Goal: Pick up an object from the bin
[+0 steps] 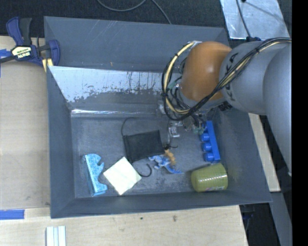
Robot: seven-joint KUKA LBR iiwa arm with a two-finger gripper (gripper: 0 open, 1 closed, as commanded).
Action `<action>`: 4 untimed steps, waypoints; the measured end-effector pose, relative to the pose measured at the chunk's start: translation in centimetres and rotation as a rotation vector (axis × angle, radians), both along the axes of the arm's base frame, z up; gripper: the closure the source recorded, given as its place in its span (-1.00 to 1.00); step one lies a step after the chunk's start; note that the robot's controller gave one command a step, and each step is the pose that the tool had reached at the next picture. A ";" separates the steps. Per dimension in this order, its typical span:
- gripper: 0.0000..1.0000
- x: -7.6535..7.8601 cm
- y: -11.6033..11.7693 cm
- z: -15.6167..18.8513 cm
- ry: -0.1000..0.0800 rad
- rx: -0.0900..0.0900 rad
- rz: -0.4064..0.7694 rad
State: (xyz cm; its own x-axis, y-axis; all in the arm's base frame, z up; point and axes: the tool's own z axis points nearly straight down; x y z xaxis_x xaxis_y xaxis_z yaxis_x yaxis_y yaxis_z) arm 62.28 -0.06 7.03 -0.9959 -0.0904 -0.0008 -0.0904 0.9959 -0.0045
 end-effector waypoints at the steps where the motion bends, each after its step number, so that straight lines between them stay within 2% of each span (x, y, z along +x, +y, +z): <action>1: -1.00 -1.1 4.3 0.0 -0.004 0.003 -0.233; 2: -1.00 -1.5 7.4 0.0 -0.006 0.004 -0.262; 3: -1.00 -1.4 10.6 0.1 -0.012 0.002 -0.201; 4: 1.00 -3.4 10.6 0.6 -0.007 0.002 0.222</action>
Offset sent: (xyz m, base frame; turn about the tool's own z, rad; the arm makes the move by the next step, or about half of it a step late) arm -0.0045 0.0490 -0.0003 -0.1891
